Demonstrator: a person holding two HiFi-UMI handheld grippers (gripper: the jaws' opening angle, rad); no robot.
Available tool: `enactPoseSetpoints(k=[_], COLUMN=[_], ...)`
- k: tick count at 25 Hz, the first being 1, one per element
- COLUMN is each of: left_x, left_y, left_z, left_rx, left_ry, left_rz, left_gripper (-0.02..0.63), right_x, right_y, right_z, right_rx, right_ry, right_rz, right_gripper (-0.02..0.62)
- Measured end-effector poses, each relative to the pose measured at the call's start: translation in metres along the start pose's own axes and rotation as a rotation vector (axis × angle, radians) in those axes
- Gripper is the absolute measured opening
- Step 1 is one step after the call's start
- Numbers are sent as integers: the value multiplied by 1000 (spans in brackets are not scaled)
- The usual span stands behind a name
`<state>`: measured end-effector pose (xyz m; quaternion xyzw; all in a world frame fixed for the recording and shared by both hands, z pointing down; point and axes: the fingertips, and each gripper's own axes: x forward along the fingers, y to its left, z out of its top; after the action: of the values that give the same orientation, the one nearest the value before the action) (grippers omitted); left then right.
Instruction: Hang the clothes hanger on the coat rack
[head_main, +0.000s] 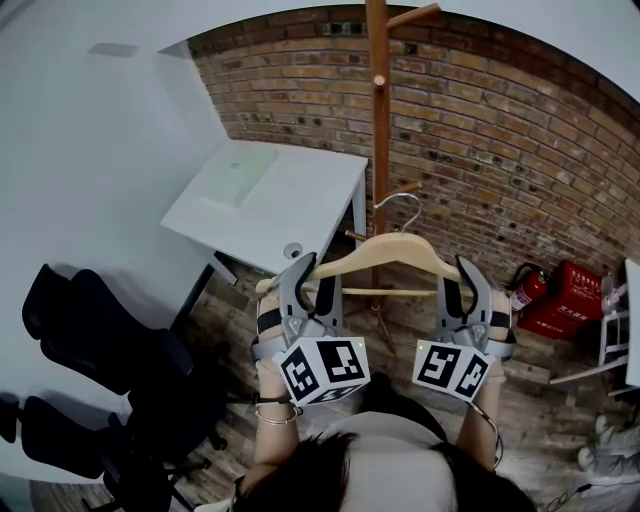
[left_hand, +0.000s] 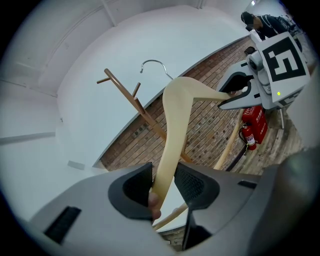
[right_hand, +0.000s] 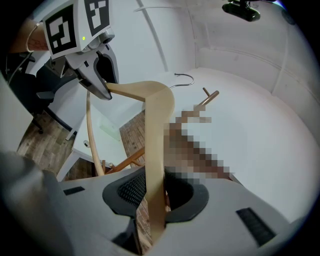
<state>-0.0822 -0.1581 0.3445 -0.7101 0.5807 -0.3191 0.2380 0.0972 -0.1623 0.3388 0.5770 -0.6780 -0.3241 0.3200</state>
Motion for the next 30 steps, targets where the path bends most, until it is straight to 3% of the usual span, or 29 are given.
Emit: enactPoseSetpoints(k=[30], left_x=[75], left_y=[32], left_z=[20], left_rx=[-10], left_ry=[29], left_rz=[56], left_gripper=[141], right_x=[90], right_y=[-33], right_z=[7], right_rx=[-19], right_ry=[-65], right_rz=[31], right_gripper=[110])
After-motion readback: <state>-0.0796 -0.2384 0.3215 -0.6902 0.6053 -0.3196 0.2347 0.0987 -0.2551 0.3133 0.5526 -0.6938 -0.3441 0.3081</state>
